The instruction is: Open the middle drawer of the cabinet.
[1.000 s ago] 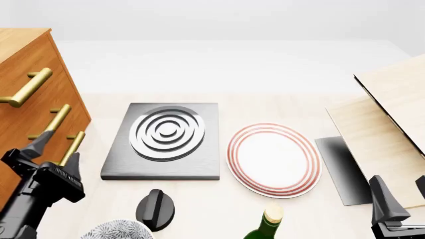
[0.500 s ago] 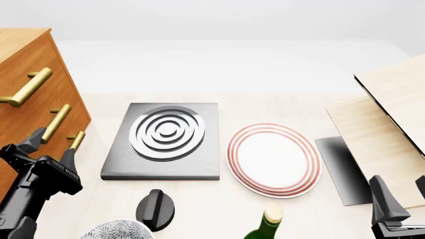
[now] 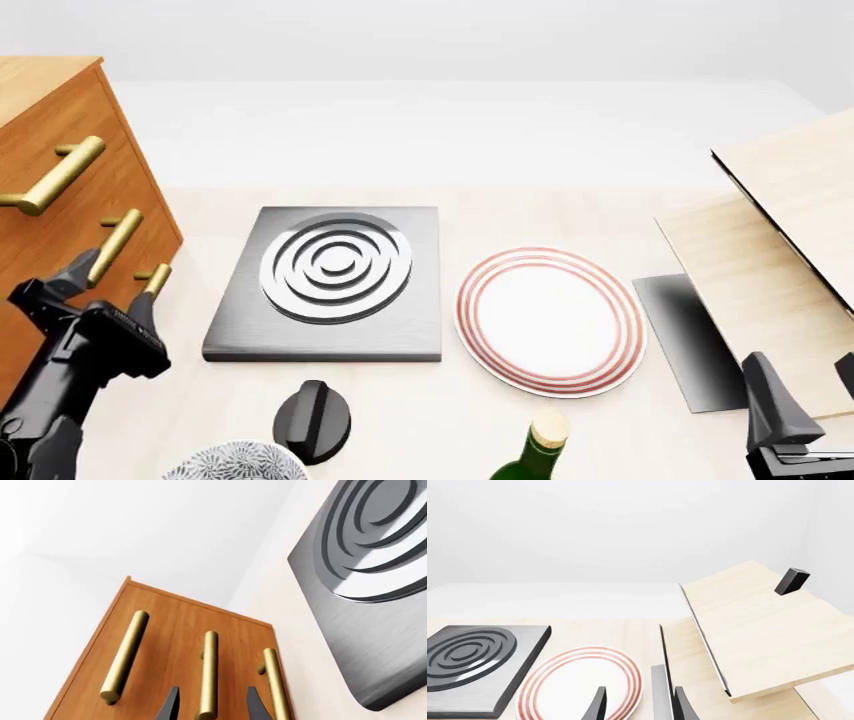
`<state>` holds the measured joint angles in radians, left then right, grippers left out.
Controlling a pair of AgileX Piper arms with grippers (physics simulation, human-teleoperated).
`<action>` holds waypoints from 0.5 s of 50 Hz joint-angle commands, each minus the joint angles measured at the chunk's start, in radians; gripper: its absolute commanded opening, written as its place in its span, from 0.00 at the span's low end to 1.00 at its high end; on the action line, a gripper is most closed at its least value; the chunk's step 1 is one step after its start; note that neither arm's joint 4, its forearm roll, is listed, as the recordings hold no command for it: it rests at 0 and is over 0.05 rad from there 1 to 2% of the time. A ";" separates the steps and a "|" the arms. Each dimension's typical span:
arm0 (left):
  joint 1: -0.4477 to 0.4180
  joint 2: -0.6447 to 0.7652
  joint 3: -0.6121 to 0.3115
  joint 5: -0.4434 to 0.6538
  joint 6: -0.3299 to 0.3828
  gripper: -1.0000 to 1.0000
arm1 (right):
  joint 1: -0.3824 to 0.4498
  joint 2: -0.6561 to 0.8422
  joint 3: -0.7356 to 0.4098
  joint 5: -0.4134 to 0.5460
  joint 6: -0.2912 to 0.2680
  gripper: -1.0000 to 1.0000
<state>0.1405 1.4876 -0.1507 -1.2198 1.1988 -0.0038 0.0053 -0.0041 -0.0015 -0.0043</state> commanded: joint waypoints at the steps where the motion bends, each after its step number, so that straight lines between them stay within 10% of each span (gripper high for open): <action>1: 0.007 0.047 -0.032 0.000 0.003 1.00 | 0.000 0.000 0.000 0.000 0.000 1.00; 25: 0.096 0.129 -0.098 0.000 0.021 1.00 | 0.000 0.000 0.000 0.000 0.000 1.00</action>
<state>0.2010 1.5885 -0.2267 -1.2198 1.2135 -0.0040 0.0056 -0.0041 -0.0019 -0.0045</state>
